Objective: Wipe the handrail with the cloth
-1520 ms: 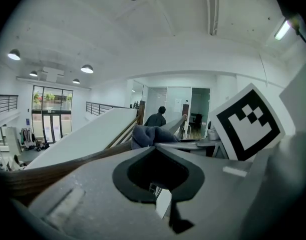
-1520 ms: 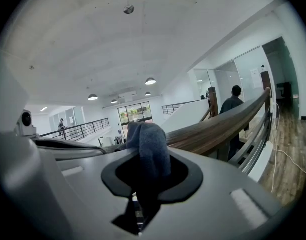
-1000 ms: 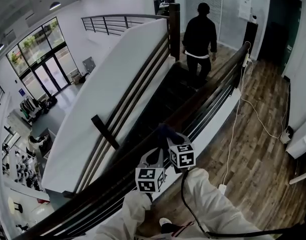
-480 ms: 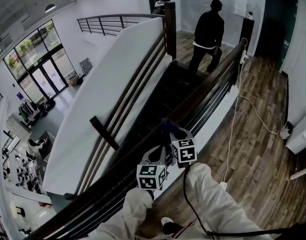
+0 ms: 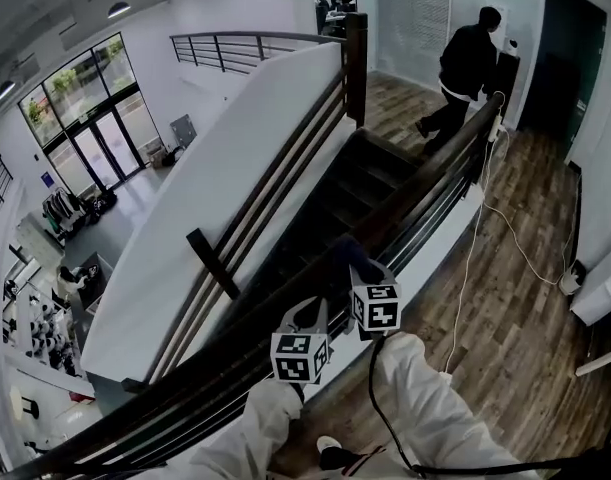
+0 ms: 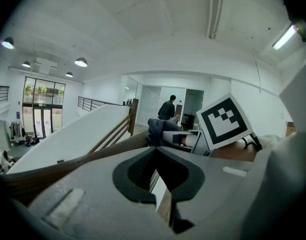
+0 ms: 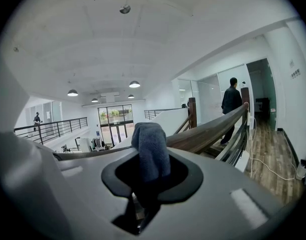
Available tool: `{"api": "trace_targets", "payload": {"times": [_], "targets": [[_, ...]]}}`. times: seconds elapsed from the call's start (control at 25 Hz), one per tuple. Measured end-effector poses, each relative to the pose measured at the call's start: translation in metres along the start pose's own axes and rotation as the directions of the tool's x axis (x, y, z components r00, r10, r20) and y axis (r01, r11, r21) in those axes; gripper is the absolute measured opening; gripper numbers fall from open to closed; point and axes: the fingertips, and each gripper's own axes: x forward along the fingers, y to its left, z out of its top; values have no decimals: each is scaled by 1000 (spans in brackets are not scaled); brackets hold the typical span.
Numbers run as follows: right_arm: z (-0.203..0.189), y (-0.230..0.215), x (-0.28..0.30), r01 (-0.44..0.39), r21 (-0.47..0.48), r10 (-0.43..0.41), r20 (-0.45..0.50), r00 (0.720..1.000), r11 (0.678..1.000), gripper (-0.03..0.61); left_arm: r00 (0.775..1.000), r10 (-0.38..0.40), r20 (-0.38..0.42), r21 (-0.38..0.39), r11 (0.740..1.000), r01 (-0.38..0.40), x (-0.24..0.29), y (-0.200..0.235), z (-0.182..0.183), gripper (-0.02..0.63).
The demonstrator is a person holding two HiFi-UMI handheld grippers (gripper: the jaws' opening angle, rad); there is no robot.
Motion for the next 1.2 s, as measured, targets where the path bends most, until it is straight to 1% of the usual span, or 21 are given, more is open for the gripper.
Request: {"api": "trace_targets", "payload": {"times": [0.32, 0.48, 0.64, 0.76, 0.88, 1.04, 1.2], "targets": [[14, 47, -26, -41, -16, 41, 43, 998, 999, 72, 999, 43, 25, -17, 999, -42, -47, 23, -5, 3], [8, 83, -44, -62, -23, 64, 57, 996, 998, 72, 996, 71, 58, -22, 997, -70, -76, 42, -7, 3], [-5, 132, -61, -101, -43, 103, 53, 993, 994, 72, 991, 113, 74, -35, 993, -111, -113, 65, -16, 3], [-17, 181, -72, -150, -66, 153, 47, 987, 986, 72, 985, 153, 76, -44, 988, -150, -145, 88, -30, 3], [-28, 232, -80, -206, -81, 209, 40, 977, 975, 72, 977, 202, 72, -70, 978, -197, -180, 115, -43, 3], [-41, 293, -95, -281, -81, 284, 26, 958, 956, 72, 959, 271, 78, -83, 961, -265, -231, 147, -53, 3], [-51, 350, -116, -369, -86, 372, 17, 928, 925, 72, 934, 349, 81, -85, 936, -342, -282, 169, -63, 3]]}}
